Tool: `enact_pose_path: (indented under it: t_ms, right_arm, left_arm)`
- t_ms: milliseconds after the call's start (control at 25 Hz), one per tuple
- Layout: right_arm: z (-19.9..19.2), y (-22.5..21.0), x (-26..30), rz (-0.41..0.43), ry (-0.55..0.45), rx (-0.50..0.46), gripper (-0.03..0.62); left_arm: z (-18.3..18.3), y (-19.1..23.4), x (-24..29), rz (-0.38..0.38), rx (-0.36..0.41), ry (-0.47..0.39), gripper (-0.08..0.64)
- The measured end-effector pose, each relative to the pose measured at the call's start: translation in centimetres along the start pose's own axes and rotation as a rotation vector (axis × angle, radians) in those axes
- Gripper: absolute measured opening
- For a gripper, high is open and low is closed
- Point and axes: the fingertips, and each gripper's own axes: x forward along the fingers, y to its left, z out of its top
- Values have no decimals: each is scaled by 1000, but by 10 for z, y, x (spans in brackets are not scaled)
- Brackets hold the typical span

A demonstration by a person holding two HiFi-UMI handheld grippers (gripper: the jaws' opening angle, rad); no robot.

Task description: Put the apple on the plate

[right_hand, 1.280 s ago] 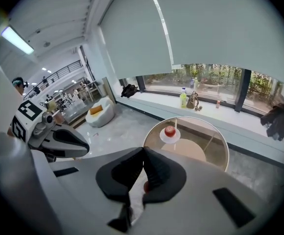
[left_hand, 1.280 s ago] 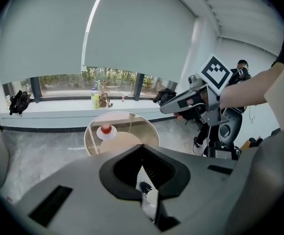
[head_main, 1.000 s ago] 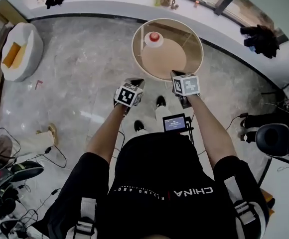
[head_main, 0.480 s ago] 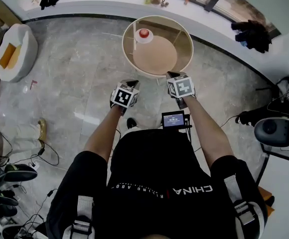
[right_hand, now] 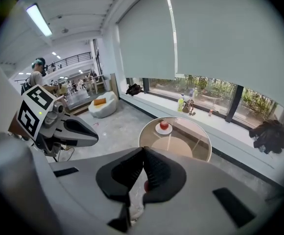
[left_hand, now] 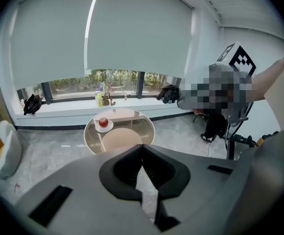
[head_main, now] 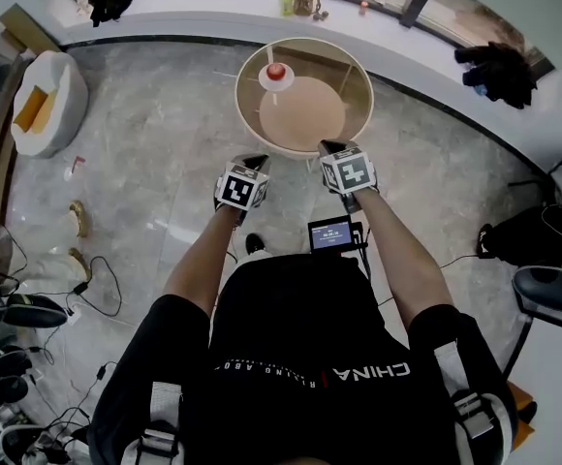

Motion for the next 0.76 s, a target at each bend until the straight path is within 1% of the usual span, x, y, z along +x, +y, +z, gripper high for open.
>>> enact_pose_path:
  t_ms: [240,360,480,760]
  right_arm:
    - [-9,1,-1,29,-1,-27,29]
    - [-3,6,2,43,-7,-31,28]
    - [5,8,4,49,-11,-36,29]
    - [13,16,6,53,-21,-38,28]
  left_arm:
    - [5,-19,-4,-1,-7,-57,17]
    - [10,-16,-11,7,7,-71,17]
    - [17,-10,-14,19,4,-88,17]
    - [19,-6,-18,-2,29,-82,17]
